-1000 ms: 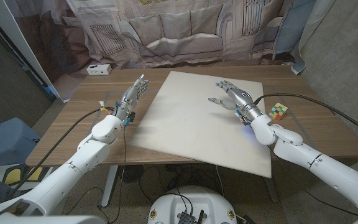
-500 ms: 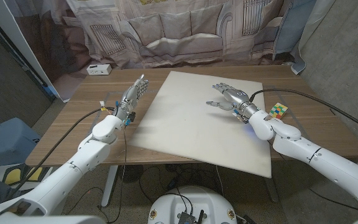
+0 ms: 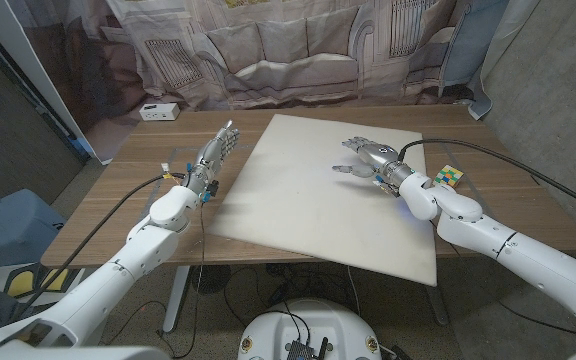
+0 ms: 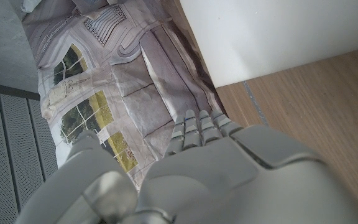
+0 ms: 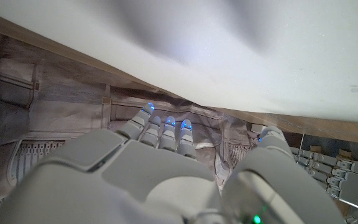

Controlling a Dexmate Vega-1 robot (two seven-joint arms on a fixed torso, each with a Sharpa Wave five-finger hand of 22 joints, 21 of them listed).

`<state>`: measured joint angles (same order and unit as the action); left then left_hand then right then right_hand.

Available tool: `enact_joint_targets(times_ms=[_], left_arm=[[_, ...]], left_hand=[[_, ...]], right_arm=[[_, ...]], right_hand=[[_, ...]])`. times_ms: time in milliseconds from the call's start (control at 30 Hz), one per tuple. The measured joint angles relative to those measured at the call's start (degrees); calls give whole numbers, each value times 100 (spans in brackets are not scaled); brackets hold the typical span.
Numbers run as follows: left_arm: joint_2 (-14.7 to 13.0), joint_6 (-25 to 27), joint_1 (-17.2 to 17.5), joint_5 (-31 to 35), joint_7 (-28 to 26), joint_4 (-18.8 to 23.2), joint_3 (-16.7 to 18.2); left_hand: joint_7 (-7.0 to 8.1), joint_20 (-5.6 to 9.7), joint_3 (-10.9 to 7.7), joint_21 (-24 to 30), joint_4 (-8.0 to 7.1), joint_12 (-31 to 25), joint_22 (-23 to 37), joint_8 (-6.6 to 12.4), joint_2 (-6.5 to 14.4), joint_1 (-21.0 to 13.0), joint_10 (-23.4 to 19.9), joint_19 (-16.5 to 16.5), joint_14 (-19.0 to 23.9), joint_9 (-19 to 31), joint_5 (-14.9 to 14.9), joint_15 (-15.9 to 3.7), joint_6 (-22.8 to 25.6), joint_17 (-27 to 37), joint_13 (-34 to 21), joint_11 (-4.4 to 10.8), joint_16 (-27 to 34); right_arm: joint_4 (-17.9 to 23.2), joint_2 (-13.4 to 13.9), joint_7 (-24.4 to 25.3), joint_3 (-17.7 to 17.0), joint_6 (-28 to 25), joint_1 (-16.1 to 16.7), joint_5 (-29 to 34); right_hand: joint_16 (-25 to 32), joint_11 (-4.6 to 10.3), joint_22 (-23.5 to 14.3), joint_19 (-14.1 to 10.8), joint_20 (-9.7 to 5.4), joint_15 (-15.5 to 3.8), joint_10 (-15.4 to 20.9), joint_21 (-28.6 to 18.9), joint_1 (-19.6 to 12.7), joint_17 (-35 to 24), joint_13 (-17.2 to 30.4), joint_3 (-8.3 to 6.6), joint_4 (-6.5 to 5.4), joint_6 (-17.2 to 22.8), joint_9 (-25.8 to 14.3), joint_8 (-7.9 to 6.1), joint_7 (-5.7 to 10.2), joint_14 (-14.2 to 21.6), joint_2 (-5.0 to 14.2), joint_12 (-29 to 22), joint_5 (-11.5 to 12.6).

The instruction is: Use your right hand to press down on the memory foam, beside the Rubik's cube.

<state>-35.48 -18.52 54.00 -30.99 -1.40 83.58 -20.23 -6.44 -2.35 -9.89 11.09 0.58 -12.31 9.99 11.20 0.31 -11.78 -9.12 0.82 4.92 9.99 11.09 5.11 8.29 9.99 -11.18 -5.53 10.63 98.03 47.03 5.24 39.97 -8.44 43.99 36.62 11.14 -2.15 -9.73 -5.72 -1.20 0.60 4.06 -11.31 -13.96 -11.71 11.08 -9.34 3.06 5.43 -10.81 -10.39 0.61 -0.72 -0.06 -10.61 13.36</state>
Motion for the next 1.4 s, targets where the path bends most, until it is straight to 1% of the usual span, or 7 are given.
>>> enact_joint_targets(times_ms=[400,600,667,800,933,1100,1400], left_arm=[[8,0,-47,-2,44,-38,-30],[5,3,-49,-2,56,-42,-31],[2,3,-49,-3,57,-43,-31],[-4,3,-48,-5,62,-43,-32],[-10,3,-33,-7,64,-43,-30],[-19,3,-18,-13,65,-38,-23],[-37,11,-4,-23,70,-9,-17]], left_hand=[[0,-26,-24,0,23,0,0,-18,0,0,0,-26,0,0,0,0,0,0,0,0,0],[0,-38,-24,0,23,0,0,-18,0,0,4,-38,-22,0,0,-22,0,0,-1,-4,0],[0,-44,-24,0,23,0,0,-18,0,0,21,-44,-22,0,0,-22,0,0,-1,-21,0],[0,-44,-24,0,23,0,0,-18,0,0,21,-43,-22,0,0,-22,0,0,-1,-21,0],[0,-44,-24,0,23,0,0,-18,0,0,21,-43,-22,0,0,-22,0,0,-1,-21,0],[0,-44,-16,0,30,0,0,-18,0,0,21,-43,-22,0,0,-22,0,0,-1,-21,0],[20,-73,-8,0,38,24,0,-17,0,0,21,-73,-43,0,0,-1,11,0,-1,-21,0]], right_arm=[[191,9,-542,85,-388,-95,5],[245,-5,-776,150,-563,-159,4],[253,-11,-836,172,-617,-179,3],[271,-29,-998,238,-743,-233,21],[280,-45,-1123,289,-869,-271,76],[281,-75,-1253,372,-964,-333,122],[227,-115,-1429,479,-1125,-406,148]], right_hand=[[0,-25,0,0,0,12,-57,0,24,0,0,24,-24,-95,0,0,11,-12,25,0,0],[0,-55,0,3,3,43,-95,0,22,-16,0,24,-24,-157,1,0,-51,-43,23,0,0],[0,-29,0,41,40,64,-136,29,30,-16,-1,24,-24,-212,1,0,-62,-64,31,0,0],[0,-82,0,54,53,85,-205,30,45,-12,-1,24,-24,-275,1,0,-67,-85,46,14,0],[0,-72,0,73,72,128,-296,30,45,1,-1,24,-24,-340,1,4,-75,-128,45,25,0],[-34,-104,0,166,165,207,-492,52,62,0,-1,24,-24,-405,1,23,-89,-292,62,25,-23],[-34,-123,0,164,245,264,-633,52,146,-16,-1,41,-41,-516,2,23,-82,-376,79,25,-57]])
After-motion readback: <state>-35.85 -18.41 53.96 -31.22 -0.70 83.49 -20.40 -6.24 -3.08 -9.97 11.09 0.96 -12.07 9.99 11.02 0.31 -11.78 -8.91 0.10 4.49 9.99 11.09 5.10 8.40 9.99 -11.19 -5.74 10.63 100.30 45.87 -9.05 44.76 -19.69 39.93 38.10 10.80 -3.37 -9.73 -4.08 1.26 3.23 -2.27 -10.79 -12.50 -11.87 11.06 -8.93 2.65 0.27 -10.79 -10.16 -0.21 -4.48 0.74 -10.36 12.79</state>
